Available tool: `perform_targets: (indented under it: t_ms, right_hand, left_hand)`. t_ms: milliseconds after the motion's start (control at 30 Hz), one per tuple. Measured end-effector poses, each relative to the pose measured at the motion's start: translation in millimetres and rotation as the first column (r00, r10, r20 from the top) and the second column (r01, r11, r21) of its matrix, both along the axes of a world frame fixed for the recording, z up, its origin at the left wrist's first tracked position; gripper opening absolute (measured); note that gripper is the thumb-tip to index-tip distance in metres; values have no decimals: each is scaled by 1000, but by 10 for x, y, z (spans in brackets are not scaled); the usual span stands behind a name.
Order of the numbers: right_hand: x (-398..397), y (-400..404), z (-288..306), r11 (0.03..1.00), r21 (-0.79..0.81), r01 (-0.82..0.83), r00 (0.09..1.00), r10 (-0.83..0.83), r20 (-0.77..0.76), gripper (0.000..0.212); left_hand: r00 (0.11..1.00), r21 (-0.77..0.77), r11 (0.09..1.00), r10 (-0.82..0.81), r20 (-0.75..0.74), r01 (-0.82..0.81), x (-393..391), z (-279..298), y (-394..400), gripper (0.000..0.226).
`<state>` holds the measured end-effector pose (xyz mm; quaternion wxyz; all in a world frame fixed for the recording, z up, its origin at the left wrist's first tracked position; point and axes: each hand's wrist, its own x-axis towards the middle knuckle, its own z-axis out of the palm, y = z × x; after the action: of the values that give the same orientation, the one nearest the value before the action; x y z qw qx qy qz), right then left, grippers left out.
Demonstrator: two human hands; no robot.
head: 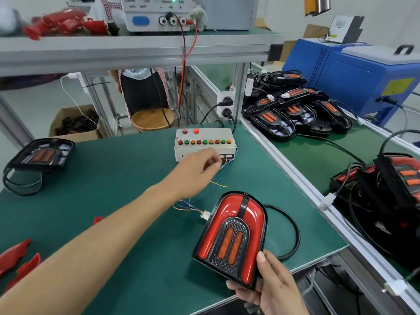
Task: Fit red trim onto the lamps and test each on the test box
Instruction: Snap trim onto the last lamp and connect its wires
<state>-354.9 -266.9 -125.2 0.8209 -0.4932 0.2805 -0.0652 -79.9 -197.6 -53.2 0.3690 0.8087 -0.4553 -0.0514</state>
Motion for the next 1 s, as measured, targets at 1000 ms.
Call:
perform_targets:
  t_ms: [1000]
  right_hand:
    - [317, -232, 444, -64, -997, -46, 939, -343, -21, 49]
  left_hand:
    - [968, 318, 927, -238, 80, 201, -148, -303, 542, 17]
